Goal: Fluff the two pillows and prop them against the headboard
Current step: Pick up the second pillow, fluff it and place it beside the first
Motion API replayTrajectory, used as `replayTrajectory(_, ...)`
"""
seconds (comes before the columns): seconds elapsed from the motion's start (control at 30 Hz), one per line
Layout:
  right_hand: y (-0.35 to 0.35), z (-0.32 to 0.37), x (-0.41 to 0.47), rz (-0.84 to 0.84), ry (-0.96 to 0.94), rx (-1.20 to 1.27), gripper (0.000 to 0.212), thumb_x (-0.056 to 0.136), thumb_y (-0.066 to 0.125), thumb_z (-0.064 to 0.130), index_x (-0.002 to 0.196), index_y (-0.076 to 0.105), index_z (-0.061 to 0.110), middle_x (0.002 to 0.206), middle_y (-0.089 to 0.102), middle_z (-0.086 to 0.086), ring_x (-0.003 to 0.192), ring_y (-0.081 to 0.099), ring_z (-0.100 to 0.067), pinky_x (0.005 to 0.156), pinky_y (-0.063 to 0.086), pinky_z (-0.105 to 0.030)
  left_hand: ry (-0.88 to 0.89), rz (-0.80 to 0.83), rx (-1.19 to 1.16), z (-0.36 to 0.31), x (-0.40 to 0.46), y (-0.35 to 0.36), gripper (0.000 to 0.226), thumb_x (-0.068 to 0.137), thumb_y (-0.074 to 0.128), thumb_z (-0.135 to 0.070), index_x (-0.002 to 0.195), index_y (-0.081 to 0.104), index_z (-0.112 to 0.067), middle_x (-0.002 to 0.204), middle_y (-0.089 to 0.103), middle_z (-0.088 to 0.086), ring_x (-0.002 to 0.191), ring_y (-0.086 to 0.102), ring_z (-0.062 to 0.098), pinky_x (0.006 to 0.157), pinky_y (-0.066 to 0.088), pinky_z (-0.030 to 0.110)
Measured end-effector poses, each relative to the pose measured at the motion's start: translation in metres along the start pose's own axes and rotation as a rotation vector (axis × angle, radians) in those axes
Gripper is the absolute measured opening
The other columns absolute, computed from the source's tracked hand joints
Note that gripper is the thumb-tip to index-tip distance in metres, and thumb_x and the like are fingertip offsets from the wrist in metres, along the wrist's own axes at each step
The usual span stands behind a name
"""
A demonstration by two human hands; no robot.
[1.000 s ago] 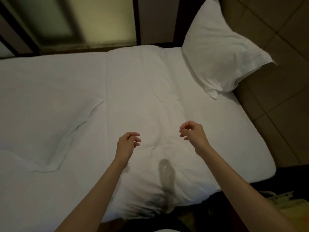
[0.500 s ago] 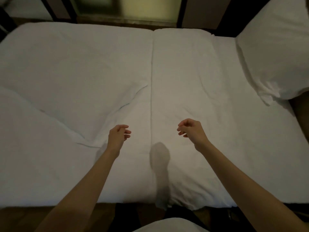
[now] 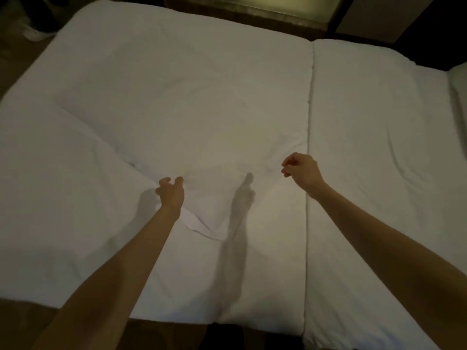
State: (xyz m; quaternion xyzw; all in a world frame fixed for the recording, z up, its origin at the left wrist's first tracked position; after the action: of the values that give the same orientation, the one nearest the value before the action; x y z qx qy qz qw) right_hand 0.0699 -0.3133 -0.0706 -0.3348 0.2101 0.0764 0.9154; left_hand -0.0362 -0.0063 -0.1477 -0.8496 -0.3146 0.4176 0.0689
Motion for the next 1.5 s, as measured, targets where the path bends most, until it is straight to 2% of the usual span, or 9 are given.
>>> replayTrajectory(0.17,0.039,0.049,0.072,-0.013,-0.068,-0.141,0.014,0.083,0.059,0.005,0.095,0.065,0.005,0.101,0.069,-0.019,0.084,0.061,-0.024,0.068,0.043,-0.025,-0.200,-0.063,-0.096,-0.018,0.067,-0.019,0.084,0.087,0.056,-0.050,0.149,0.017,-0.010,0.154,0.019,0.018,0.138,0.031,0.038,0.109,0.035,0.055)
replayTrajectory(0.37,0.096,0.095,0.156,0.079,-0.082,-0.221,0.074,0.078,0.070,0.045,0.137,0.036,0.016,0.140,0.040,-0.016,0.127,0.043,-0.034,0.102,0.039,-0.050,-0.208,-0.058,-0.273,-0.037,0.136,-0.015,0.104,0.079,0.058,-0.062,0.151,0.002,-0.013,0.158,0.020,0.014,0.142,0.027,0.037,0.113,0.028,0.054)
replayTrajectory(0.63,0.150,0.124,0.236,-0.038,-0.041,-0.394,0.098,0.070,0.060,0.071,0.145,0.025,0.018,0.145,0.039,-0.016,0.132,0.038,-0.037,0.108,0.027,-0.057,-0.177,-0.196,-0.415,-0.042,0.198,-0.018,0.121,0.066,0.075,-0.057,0.149,0.002,-0.010,0.151,0.035,0.012,0.134,0.040,0.027,0.110,0.032,0.031)
replayTrajectory(0.77,0.171,0.107,0.243,0.092,-0.007,-0.545,0.107,0.064,0.054,0.080,0.142,0.026,0.011,0.144,0.040,-0.018,0.134,0.035,-0.036,0.109,0.022,-0.058,-0.128,-0.146,-0.453,-0.038,0.198,-0.004,0.121,0.071,0.077,-0.044,0.149,-0.006,-0.004,0.152,0.033,0.011,0.135,0.039,0.024,0.101,0.031,0.025)
replayTrajectory(1.0,0.171,0.099,0.216,-0.048,-0.191,-0.626,0.085,0.070,0.057,0.072,0.122,0.038,0.007,0.120,0.062,-0.019,0.114,0.056,-0.038,0.096,0.033,-0.049,-0.060,-0.137,-0.549,-0.041,0.160,0.013,0.095,0.071,0.081,-0.029,0.144,0.025,-0.005,0.141,0.049,0.008,0.114,0.052,0.018,0.093,0.043,0.028)
replayTrajectory(1.13,0.152,0.095,0.191,-0.075,-0.234,-0.639,0.071,0.071,0.062,0.068,0.112,0.050,0.011,0.110,0.065,-0.018,0.100,0.061,-0.038,0.075,0.040,-0.039,0.030,-0.130,-0.584,-0.042,0.124,0.008,0.079,0.073,0.079,-0.016,0.140,0.038,-0.006,0.137,0.055,0.009,0.120,0.056,0.021,0.102,0.046,0.035)
replayTrajectory(1.3,0.114,0.062,0.125,-0.008,-0.206,-0.472,0.044,0.078,0.060,0.060,0.085,0.064,0.017,0.095,0.069,-0.013,0.090,0.064,-0.034,0.067,0.040,-0.032,0.136,-0.257,-0.619,-0.021,0.055,-0.005,0.078,0.069,0.077,-0.002,0.140,0.043,-0.010,0.136,0.057,0.007,0.119,0.057,0.020,0.105,0.045,0.034)
replayTrajectory(1.4,0.086,0.041,0.063,-0.035,-0.208,-0.356,0.040,0.083,0.059,0.052,0.059,0.049,0.022,0.071,0.063,-0.009,0.077,0.063,-0.034,0.062,0.043,-0.034,0.201,-0.293,-0.535,-0.007,0.009,-0.013,0.079,0.068,0.076,-0.006,0.139,0.043,-0.011,0.136,0.053,-0.001,0.121,0.055,0.018,0.107,0.041,0.028)
replayTrajectory(1.5,0.049,0.035,0.012,-0.153,-0.243,-0.240,0.047,0.085,0.056,0.052,0.066,0.057,0.009,0.065,0.065,-0.010,0.065,0.060,-0.030,0.058,0.043,-0.036,0.317,-0.288,-0.487,-0.011,-0.032,-0.017,0.085,0.069,0.075,-0.008,0.144,0.036,-0.011,0.140,0.045,-0.007,0.121,0.051,0.005,0.108,0.036,0.017)
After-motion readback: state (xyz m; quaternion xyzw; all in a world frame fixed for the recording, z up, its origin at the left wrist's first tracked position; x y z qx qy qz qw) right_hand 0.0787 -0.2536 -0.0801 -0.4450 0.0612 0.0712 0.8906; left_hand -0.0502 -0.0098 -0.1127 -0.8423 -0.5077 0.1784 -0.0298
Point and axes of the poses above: each hand's wrist, its own x-axis towards the middle knuckle, its own y-axis out of the palm, z = x × y, the point moved 3 cm from there along x, towards the middle knuckle
